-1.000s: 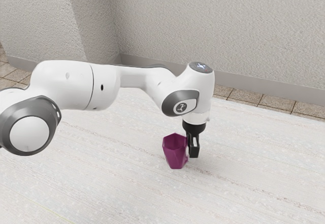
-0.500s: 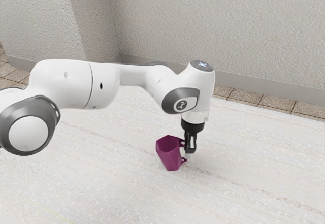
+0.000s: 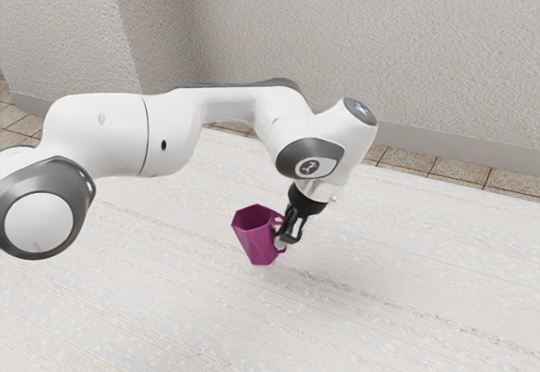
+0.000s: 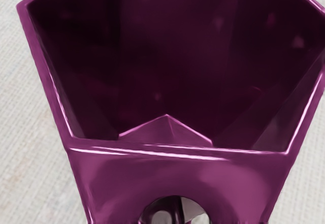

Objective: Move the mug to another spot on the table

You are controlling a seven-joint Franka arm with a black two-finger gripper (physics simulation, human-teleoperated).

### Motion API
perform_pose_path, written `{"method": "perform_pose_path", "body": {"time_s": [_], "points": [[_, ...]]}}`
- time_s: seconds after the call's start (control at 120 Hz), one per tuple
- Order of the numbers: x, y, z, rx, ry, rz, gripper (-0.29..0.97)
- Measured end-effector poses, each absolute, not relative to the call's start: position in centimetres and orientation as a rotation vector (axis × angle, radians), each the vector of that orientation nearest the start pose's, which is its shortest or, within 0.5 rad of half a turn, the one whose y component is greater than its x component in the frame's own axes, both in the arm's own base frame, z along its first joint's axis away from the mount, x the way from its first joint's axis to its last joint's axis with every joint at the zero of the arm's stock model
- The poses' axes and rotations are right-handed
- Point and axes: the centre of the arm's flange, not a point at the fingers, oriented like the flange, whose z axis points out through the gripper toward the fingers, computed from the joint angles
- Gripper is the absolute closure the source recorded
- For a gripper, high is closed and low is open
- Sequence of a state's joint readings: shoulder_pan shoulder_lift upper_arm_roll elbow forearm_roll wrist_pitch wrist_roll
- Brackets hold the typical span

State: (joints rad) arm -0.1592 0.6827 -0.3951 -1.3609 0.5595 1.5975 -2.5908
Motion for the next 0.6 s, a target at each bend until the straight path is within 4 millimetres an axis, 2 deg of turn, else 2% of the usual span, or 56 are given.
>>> {"method": "perform_pose_path", "body": {"time_s": [0.2,0.275,0.475,0.6], "points": [[64.4,-24.1,32.4,2.026,2.854,0.676,0.73],[64.8,-22.6,32.2,2.037,2.866,0.713,0.73],[64.8,-19.0,31.4,2.090,2.879,0.733,0.73],[65.4,-16.3,31.2,2.095,2.887,0.727,0.73]]}}
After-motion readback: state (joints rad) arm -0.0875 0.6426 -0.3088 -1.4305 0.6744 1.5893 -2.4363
